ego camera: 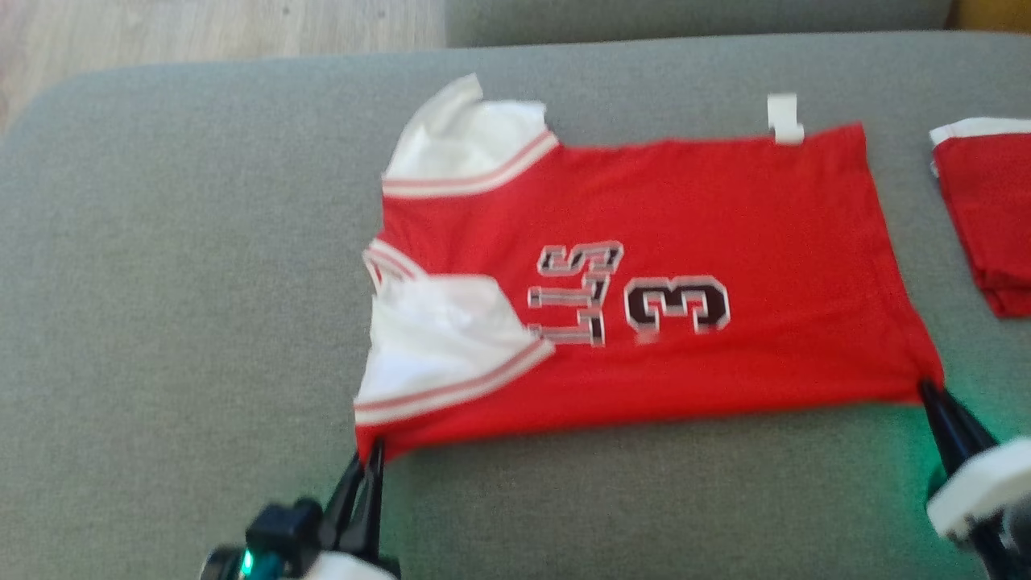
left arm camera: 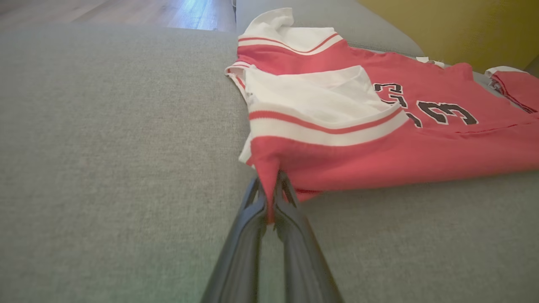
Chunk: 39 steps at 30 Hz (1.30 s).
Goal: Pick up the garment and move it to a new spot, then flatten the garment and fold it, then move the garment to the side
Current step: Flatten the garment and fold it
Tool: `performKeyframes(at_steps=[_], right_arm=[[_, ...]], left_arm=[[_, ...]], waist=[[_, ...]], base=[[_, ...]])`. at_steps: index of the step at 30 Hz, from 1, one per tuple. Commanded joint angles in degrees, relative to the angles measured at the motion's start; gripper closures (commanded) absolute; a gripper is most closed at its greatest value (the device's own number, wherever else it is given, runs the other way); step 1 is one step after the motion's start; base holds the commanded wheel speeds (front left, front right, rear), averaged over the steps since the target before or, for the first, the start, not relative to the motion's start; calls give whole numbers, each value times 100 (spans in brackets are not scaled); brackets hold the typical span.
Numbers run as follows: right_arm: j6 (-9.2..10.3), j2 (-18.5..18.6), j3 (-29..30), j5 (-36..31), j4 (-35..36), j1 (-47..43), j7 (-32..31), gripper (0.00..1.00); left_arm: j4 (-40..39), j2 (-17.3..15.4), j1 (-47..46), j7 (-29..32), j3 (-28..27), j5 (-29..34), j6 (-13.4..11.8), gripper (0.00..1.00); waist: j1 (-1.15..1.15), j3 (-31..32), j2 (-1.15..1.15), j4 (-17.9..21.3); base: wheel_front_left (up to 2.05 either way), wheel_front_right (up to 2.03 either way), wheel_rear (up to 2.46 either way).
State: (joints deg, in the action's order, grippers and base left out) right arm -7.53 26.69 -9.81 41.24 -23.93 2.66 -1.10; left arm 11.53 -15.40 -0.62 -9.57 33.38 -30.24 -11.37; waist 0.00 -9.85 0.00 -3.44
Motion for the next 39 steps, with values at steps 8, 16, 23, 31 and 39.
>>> performKeyframes(at_steps=[8, 16, 23, 31, 39], right_arm=[[4, 275, 335, 90, 628, -1029, -41, 100], [4, 8, 705, -167, 1020, -1438, -158, 100], [4, -110, 965, -555, 1232, -1468, -122, 0], [4, -369, 1117, -934, 1895, -1291, -111, 0], [4, -518, 868, -1180, 2265, -603, -244, 0]], left_arm=[[-638, -274, 507, 173, -75, 21, -268, 100], [-805, -366, 656, 481, 59, 6, -331, 100], [-956, -448, 653, 605, 95, 62, -430, 0], [-1226, -560, -777, 918, -29, 307, -163, 0], [-786, -872, -3275, 1696, -471, 266, 527, 0]], waist=[[0, 171, 0, 0], [0, 192, 0, 63], [0, 254, 0, 114], [0, 2, 0, 186], [0, -670, 0, 515]], base=[[0, 0, 0], [0, 0, 0], [0, 0, 0], [0, 0, 0], [0, 0, 0]])
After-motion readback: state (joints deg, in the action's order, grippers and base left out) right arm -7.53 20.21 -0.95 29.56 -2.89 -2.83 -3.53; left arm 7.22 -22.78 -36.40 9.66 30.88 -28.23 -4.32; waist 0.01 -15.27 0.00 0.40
